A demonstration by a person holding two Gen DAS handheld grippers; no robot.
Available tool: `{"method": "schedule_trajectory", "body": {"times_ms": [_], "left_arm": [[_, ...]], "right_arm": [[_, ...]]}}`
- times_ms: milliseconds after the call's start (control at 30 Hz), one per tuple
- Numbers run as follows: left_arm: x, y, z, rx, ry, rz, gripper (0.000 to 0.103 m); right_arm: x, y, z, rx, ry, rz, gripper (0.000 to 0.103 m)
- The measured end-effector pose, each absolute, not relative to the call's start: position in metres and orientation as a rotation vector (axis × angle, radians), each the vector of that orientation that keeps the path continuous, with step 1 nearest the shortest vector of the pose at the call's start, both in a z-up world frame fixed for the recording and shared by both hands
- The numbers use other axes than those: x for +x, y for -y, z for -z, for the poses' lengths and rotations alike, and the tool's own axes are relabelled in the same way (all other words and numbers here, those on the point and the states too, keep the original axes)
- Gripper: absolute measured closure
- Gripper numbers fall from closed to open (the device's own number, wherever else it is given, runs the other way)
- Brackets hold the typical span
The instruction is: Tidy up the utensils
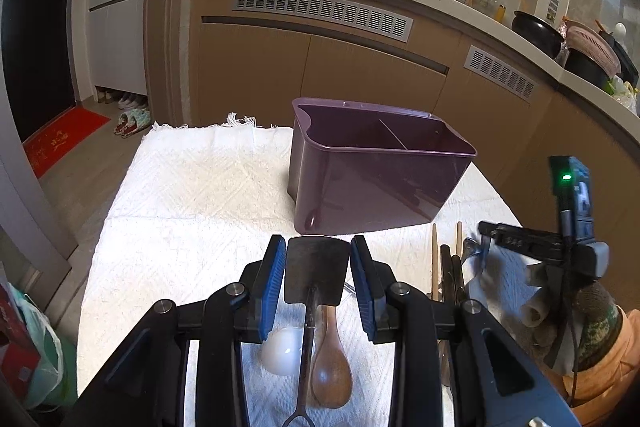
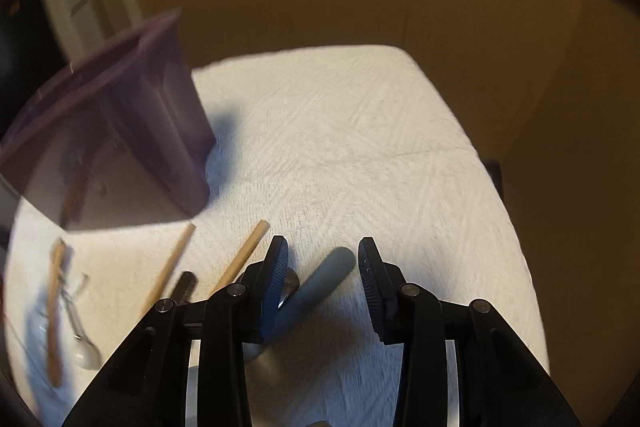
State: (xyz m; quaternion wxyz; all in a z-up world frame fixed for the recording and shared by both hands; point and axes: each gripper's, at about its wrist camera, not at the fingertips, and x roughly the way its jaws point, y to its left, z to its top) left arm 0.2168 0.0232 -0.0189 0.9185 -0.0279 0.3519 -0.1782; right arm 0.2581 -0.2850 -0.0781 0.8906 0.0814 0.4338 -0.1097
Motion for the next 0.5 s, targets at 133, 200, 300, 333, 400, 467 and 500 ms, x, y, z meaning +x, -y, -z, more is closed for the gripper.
{"method": "schedule_trajectory", "body": {"times_ms": [133,200,300,333,400,467,500], "left_arm": [[0.217,-0.023,0.019,-0.067,-0.726,0.375,0.074],[0.219,-0.020,0.021,-0.073,-0.731,0.383,0.074],[0.219,-0.016,0.023,-0.069,-0.734,0.400,0.073],[0.218,-0.016,0.023,-0.066,-0.733,0.404,0.073],[0.217,-0.018,0.023,-0.070,-0.730,0.404,0.073],[0.218,-0.021,0.024,-0.080,-0.734,0.404,0.073],[0.219,-0.022,0.025,-0.084,-0.737,0.403,0.073]], "right_arm": [[0.232,0.292,0.061,0.181,-0.833,0.244,0.064],[0.231,0.294,0.064,0.221,-0.882,0.214,0.064],[0.237,0.292,0.077,0.287,-0.937,0.191,0.065],[0.240,0.289,0.081,0.293,-0.946,0.190,0.066],[0.245,0.280,0.087,0.297,-0.932,0.185,0.066],[0.250,0.273,0.088,0.250,-0.907,0.189,0.066],[0.251,0.270,0.090,0.224,-0.899,0.189,0.066]]}}
